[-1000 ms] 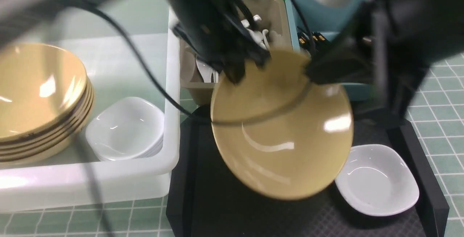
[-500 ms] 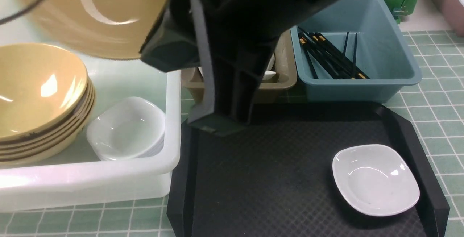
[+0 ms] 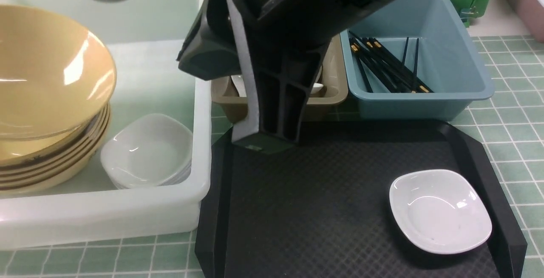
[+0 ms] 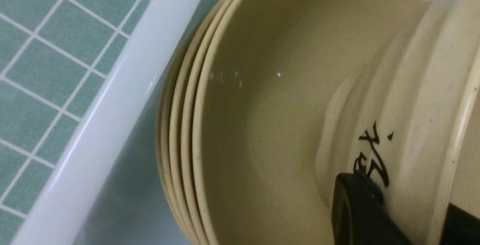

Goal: On blue table put chopsticks spoon bowls plates into blue grey white boxes.
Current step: 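Place the tan bowl onto the bowl stack in the left bin with the left gripper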

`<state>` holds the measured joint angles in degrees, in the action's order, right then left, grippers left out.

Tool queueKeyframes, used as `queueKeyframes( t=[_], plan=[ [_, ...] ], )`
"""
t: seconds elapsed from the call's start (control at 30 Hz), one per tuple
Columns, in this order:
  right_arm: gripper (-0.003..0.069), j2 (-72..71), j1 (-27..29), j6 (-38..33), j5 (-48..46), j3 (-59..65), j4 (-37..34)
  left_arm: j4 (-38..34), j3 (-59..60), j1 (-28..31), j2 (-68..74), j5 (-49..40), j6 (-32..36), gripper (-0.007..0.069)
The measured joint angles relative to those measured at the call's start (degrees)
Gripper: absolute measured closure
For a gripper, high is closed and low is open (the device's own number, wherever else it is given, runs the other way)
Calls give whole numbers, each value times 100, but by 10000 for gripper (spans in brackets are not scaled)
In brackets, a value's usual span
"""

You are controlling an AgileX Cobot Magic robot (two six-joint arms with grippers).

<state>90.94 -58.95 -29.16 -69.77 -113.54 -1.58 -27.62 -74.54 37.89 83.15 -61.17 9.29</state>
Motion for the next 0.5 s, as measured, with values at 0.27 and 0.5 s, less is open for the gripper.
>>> queueKeyframes(
  t=[0.27,0.5],
  plan=[
    [619,5,0,0,-93,6,16,-13,0,0,405,169,446,525],
    [615,29,0,5,-220,10,188,238,-260,0,335,-67,396,215]
  ],
)
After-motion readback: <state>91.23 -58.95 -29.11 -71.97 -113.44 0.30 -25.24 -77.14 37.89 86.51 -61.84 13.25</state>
